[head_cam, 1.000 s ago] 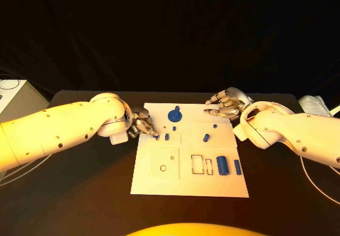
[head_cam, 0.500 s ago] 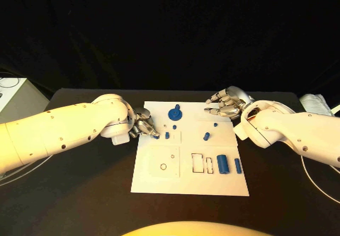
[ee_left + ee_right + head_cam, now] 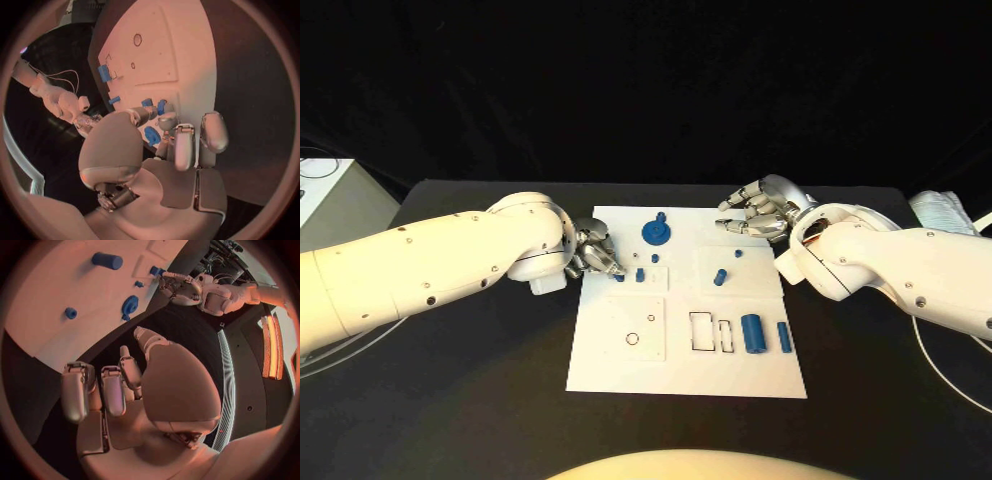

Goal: Assemble the parts on the task board

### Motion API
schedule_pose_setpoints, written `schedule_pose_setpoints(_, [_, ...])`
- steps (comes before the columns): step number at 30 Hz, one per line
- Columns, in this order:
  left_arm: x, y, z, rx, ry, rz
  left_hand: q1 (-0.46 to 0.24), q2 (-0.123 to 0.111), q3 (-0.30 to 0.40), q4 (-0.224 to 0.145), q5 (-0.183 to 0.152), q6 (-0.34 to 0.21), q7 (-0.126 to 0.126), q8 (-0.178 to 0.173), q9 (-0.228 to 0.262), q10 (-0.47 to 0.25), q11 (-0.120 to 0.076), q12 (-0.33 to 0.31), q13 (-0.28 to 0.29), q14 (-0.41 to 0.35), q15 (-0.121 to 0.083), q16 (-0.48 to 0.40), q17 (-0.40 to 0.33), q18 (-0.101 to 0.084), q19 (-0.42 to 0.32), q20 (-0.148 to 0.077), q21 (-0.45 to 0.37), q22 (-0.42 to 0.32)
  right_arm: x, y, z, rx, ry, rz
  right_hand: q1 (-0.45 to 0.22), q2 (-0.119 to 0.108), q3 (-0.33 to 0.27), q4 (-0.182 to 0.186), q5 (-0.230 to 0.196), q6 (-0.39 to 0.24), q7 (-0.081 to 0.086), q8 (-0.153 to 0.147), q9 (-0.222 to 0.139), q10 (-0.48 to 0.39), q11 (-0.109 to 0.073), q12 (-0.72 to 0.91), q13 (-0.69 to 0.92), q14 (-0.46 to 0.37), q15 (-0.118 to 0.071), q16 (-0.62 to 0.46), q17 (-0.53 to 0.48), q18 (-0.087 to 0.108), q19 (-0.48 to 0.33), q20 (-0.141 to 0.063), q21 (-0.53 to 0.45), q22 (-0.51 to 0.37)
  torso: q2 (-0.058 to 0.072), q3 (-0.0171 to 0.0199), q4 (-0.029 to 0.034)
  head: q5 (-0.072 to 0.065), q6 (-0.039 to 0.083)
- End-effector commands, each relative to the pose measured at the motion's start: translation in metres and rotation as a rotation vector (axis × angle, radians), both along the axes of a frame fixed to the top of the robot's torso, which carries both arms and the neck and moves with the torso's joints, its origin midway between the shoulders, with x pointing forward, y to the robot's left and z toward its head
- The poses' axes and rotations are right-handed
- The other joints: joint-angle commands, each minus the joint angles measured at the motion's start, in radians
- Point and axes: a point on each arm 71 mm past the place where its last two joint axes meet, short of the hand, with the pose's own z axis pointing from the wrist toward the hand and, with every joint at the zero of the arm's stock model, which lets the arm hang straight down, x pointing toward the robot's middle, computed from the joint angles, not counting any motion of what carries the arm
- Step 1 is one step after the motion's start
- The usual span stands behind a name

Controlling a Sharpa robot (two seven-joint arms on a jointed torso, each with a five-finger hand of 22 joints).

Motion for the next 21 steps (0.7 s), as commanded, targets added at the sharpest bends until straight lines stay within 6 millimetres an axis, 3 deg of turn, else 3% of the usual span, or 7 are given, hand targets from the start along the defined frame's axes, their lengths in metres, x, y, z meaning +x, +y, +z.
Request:
schedule_pose_setpoints(1, [0.0001, -0.0014, 0.0018, -0.003, -0.03, 0.005, -0.004, 0.005, 0.141, -0.135, 0.003, 0.028, -0.019, 0.008, 0.038, 0.008, 0.0, 0.006, 0.001, 0.075, -0.006, 0.003, 0.148, -0.012, 0.009, -0.001, 0.006, 0.002, -0.0008, 0.0017, 0.0001, -0.006, -0.005, 0.021, -0.006, 0.002, 0.002, 0.003, 0.002, -0.006, -0.002, 0.004, -0.001, -0.006, 0.001, -0.004, 0.001, 0.065, 0.004, -0.006, 0.109, 0.01, 0.026, 0.003, -0.003, 0.161, 0.0, 0.0, 0.0, -0.001, -0.001])
schedule_pose_setpoints(21, [-0.0014, -0.0037, 0.0007, 0.016, -0.032, -0.01, -0.007, 0.005, 0.149, -0.141, 0.003, 0.029, -0.02, 0.009, 0.041, 0.01, -0.002, 0.006, 0.001, 0.075, -0.007, 0.004, 0.149, -0.013, 0.012, -0.002, 0.008, 0.006, -0.0005, 0.0015, 0.0001, -0.009, -0.008, 0.022, -0.006, 0.002, 0.002, 0.003, 0.002, -0.006, -0.002, 0.004, -0.001, -0.006, 0.001, -0.004, 0.001, 0.065, 0.004, -0.006, 0.109, 0.01, 0.026, 0.003, -0.003, 0.161, 0.0, 0.0003, -0.0003, 0.001, -0.005])
